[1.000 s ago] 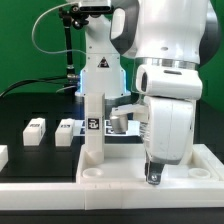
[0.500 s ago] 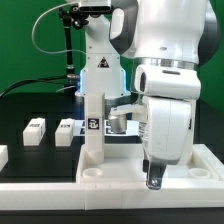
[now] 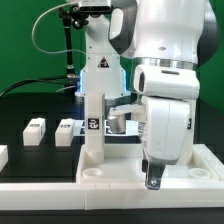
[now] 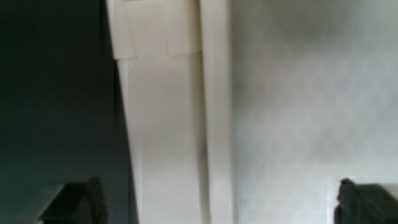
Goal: Assemble desk
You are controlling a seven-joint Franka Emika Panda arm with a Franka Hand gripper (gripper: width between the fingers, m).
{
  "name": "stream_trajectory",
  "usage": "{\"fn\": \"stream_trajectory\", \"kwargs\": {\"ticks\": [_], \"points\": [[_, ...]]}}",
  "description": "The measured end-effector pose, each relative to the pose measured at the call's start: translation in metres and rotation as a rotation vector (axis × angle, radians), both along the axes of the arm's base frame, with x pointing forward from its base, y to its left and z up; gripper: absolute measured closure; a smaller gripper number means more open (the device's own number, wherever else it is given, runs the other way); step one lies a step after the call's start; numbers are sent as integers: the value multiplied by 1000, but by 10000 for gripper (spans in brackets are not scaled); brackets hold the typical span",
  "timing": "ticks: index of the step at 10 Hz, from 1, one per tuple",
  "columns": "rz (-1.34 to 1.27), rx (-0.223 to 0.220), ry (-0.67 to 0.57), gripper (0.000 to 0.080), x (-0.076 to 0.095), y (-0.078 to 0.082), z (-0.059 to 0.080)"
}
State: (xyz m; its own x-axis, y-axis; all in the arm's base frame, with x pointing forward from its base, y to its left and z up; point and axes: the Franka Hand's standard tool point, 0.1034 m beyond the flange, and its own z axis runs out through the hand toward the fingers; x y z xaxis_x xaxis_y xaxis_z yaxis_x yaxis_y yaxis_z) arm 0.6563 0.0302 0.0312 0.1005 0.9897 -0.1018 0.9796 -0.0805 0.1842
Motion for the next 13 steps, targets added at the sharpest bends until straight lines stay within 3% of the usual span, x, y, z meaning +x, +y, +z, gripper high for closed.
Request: {"fn": "stream_trajectory", "kwargs": {"ticks": [1,3,5,10,11,13], "points": [[-6,-6,14,150,0,-1,3],[-35,-22,50,150,7,-7,53],[-89,-21,42,150,10,-18,76],[-411,28,2,150,9,-24,74],[-464,42,3,150,7,-34,74],[-552,71,1,150,-3,-64,92]]}}
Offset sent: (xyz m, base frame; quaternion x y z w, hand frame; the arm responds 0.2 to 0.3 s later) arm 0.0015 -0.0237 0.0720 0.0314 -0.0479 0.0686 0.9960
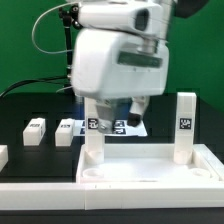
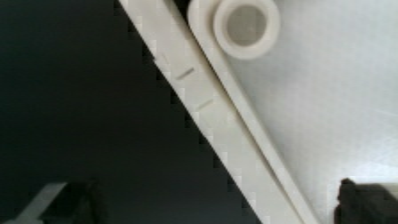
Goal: Assemble desk
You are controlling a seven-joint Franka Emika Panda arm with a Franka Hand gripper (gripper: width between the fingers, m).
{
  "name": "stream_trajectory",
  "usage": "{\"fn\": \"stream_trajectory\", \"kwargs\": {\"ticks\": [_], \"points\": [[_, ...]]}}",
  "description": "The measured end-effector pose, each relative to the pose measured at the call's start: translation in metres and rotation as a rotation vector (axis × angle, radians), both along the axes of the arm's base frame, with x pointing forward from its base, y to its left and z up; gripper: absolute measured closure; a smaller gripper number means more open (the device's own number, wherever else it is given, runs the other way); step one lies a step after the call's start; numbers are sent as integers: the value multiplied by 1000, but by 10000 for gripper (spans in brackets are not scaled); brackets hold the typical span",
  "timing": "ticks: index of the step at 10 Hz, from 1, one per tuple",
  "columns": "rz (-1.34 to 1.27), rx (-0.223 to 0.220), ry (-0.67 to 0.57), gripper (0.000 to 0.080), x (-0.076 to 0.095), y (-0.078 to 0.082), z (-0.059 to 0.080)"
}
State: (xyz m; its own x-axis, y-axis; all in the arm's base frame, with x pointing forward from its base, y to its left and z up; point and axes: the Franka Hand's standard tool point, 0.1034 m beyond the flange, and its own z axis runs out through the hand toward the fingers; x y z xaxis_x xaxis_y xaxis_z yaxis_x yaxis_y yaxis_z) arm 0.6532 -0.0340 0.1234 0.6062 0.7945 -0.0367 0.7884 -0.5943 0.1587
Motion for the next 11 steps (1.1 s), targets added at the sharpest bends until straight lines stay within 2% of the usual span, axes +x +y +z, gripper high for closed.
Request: {"fn": "stream_trajectory", "kwargs": {"ticks": [1,3,4,8,9,11], "points": [[-63,12,12,150,-9,-24,12],[-170,26,40,150,-24,-62,20],[-273,40,32,150,-26,-68,18],[-524,66,6,150,-27,-65,17],[-593,108,7,150,-30,-75,20],[-737,156,20,150,-63,-111,14]]}}
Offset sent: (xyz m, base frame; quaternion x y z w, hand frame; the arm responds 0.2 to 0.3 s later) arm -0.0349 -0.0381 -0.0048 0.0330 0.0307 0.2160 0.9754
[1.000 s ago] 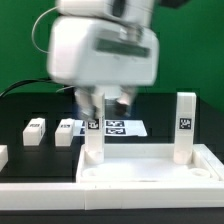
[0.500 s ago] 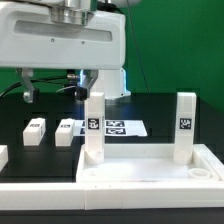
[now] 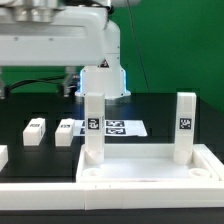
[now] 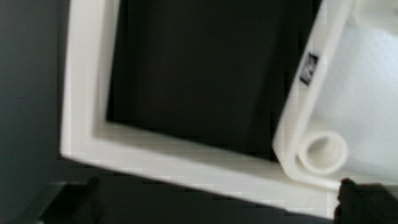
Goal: Assemble desk
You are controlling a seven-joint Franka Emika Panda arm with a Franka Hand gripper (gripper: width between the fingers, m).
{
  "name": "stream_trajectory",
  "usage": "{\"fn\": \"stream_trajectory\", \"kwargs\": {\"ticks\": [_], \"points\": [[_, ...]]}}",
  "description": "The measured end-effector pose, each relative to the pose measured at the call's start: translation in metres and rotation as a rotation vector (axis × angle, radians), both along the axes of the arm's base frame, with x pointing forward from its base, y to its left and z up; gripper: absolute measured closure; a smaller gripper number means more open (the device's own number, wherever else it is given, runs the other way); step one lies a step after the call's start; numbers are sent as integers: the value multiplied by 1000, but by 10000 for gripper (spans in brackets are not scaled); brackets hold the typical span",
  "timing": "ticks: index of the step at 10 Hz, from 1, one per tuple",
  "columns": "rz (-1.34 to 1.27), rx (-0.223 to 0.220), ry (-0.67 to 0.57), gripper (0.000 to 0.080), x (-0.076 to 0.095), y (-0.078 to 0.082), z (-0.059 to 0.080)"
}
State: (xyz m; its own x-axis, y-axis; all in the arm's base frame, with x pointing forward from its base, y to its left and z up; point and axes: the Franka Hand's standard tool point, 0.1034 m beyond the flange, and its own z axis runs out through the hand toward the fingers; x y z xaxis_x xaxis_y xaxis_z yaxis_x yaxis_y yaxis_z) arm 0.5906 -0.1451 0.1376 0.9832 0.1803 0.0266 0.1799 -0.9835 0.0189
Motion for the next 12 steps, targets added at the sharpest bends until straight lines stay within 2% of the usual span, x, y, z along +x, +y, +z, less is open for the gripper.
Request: {"fn": "stream_trajectory", "kwargs": {"ticks": [2,3,5,8,10,11,12], "points": [[-109,34,16,150,-30,-23,-7],[-222,55,24,150,-40,-28,-11],[-345,59,23,150,-37,-23,-11],[-465,66,29,150,-39,-23,-14],[-472,123,107,150,-66,-31,-28],[-478,170,137,150,-79,-34,-34],[-462,190,174,150,-90,-31,-39]]}}
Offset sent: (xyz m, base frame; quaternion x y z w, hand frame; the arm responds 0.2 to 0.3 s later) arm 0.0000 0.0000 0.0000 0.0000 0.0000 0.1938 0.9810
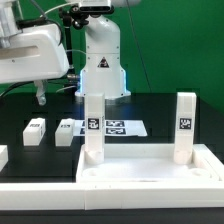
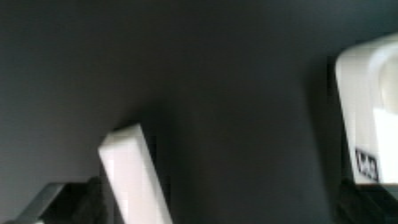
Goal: Assemble desk
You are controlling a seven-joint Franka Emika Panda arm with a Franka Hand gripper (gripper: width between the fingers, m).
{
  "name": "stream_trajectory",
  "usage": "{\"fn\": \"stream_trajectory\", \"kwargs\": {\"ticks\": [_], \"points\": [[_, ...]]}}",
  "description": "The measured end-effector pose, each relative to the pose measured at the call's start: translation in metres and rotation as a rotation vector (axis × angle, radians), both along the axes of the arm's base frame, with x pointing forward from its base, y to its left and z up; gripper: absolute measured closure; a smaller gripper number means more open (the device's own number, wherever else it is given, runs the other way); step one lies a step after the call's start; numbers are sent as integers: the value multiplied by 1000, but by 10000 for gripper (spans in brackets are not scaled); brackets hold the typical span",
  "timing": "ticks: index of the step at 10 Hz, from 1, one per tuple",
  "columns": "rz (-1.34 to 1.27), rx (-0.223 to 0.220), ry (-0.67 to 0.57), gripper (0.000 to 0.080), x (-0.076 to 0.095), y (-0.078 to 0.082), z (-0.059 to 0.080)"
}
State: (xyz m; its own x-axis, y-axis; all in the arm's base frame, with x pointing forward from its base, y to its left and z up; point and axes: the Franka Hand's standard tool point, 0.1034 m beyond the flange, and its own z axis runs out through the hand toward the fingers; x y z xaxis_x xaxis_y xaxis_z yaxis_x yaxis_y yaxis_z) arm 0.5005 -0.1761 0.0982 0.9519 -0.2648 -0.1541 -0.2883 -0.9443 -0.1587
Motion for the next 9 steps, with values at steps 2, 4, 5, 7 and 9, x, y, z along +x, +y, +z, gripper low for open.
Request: {"fn": "stream_trajectory", "kwargs": {"ticks": [2,4,5,7,9], "points": [[-22,42,107,150,-5,18,0],[-7,107,218,150,-8,20,-3],[-5,153,292,150,-13,23,-4],[-37,223,413,150,-34,15,-17],[-31,281,552,150,-61,24,-30]]}}
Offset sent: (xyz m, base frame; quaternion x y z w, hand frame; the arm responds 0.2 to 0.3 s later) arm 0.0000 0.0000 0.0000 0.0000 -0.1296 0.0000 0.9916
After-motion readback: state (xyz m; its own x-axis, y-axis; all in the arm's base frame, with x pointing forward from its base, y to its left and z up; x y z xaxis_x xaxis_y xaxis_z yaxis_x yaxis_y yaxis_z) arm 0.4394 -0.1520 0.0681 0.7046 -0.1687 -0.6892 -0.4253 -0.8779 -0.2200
